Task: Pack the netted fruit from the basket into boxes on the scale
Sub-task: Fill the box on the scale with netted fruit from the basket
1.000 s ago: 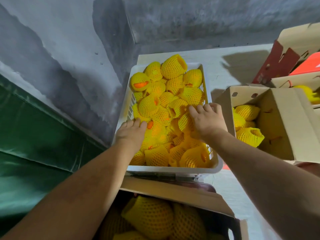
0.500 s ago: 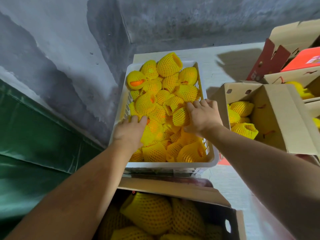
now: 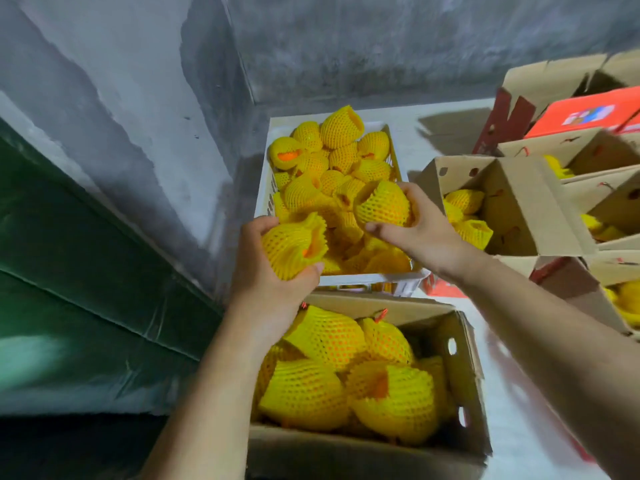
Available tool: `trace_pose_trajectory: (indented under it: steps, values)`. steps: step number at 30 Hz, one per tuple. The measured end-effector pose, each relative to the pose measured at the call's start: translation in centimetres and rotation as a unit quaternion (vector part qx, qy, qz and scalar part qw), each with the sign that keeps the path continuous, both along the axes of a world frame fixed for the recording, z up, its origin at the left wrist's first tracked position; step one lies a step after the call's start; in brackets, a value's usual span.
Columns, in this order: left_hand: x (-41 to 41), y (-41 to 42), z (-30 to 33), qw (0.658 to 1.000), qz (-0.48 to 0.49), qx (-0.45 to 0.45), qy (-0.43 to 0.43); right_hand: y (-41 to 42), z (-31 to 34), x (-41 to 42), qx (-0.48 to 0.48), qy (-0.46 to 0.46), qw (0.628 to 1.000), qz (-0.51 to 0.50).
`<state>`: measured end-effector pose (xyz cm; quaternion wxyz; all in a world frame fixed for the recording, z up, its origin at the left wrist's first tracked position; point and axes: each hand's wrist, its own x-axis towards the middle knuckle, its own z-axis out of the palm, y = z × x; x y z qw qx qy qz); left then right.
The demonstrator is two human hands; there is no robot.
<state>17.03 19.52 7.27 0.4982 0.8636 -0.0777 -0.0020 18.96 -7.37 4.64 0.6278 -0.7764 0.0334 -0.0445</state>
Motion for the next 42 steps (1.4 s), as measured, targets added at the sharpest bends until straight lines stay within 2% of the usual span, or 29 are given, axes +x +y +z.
trace_pose_trajectory:
  steps: [5, 9, 12, 15, 16, 19, 20, 21, 23, 25, 28, 30, 38, 42]
  values:
    - [-5.9, 1.9, 2.4, 0.987, -0.054, -0.143, 0.04, 5.7, 5.5, -9.6, -0.006, -0.028, 0.997, 0.067]
    - [-8.8, 3.5, 3.5, 0.977, -0.084, -0.179, 0.076, 9.9, 6.0, -14.9, -0.011, -0.053, 0.999, 0.003]
    - [-10.9, 5.3, 3.2, 0.968, -0.093, -0.209, 0.104, 10.9, 6.1, -17.6, -0.089, -0.094, 0.989, -0.078]
    - [-12.6, 7.1, 2.7, 0.963, -0.095, -0.217, 0.128, 10.8, 6.1, -19.2, -0.233, -0.132, 0.953, -0.142]
    - [-13.1, 7.6, 2.5, 0.959, -0.102, -0.227, 0.132, 10.5, 6.1, -19.6, -0.292, -0.104, 0.94, -0.145]
    - [-14.3, 8.9, 2.3, 0.952, -0.123, -0.247, 0.132, 9.7, 6.4, -21.0, -0.42, 0.106, 0.898, -0.073]
    - [-14.7, 9.3, 2.2, 0.952, -0.127, -0.247, 0.128, 9.5, 6.5, -21.8, -0.443, 0.143, 0.882, -0.071]
    - [-15.1, 9.6, 2.2, 0.952, -0.13, -0.246, 0.126, 9.4, 6.6, -22.6, -0.445, 0.142, 0.879, -0.092]
    - [-15.7, 10.1, 2.5, 0.955, -0.133, -0.237, 0.121, 10.7, 6.9, -24.3, -0.354, 0.068, 0.918, -0.165]
    - [-16.3, 10.5, 2.8, 0.958, -0.137, -0.227, 0.107, 13.4, 7.3, -25.6, -0.183, -0.005, 0.963, -0.199]
    - [-17.3, 10.9, 3.4, 0.954, -0.16, -0.24, 0.086, 18.0, 8.0, -26.7, -0.025, -0.032, 0.994, -0.105]
    - [-17.9, 11.0, 3.9, 0.95, -0.184, -0.24, 0.076, 20.6, 8.5, -27.1, 0.048, -0.012, 0.998, -0.044]
    - [-19.5, 12.9, 3.7, 0.948, -0.189, -0.253, 0.023, 24.1, 8.0, -27.5, 0.259, 0.023, 0.966, -0.016]
    - [-20.1, 13.6, 3.5, 0.951, -0.136, -0.277, 0.023, 25.1, 6.7, -27.8, 0.272, 0.039, 0.961, 0.017]
